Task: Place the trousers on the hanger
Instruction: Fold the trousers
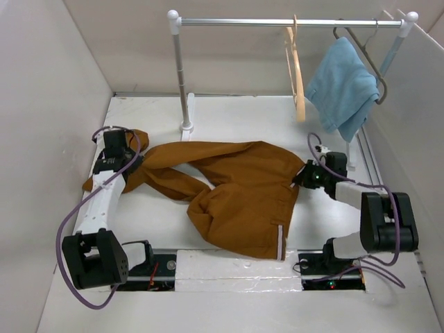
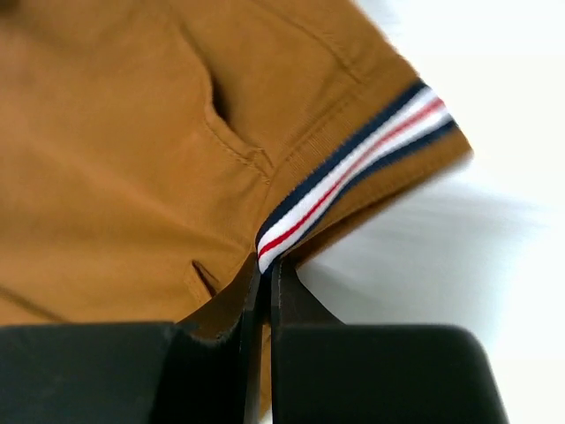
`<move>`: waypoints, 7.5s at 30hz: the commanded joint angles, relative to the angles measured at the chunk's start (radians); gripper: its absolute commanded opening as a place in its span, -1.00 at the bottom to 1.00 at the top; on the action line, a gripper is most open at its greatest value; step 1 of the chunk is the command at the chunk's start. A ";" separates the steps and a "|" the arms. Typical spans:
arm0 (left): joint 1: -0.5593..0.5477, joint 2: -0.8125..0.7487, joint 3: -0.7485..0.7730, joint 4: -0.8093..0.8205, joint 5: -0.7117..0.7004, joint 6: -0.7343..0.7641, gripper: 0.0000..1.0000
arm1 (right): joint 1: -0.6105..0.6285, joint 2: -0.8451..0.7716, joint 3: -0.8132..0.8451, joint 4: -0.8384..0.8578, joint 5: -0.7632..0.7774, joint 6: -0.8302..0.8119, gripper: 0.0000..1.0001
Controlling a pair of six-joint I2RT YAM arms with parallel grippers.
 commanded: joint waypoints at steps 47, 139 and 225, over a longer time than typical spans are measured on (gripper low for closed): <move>0.047 0.436 0.401 0.018 -0.058 0.069 0.87 | 0.962 -0.227 0.031 -0.584 0.312 -0.033 -1.00; 0.253 0.025 -0.057 0.144 0.094 -0.277 0.52 | 0.351 -0.554 0.159 -0.555 0.194 -0.471 0.03; -0.169 0.174 0.326 0.201 0.094 0.037 0.30 | -0.216 0.180 0.299 -0.232 0.098 -0.204 0.83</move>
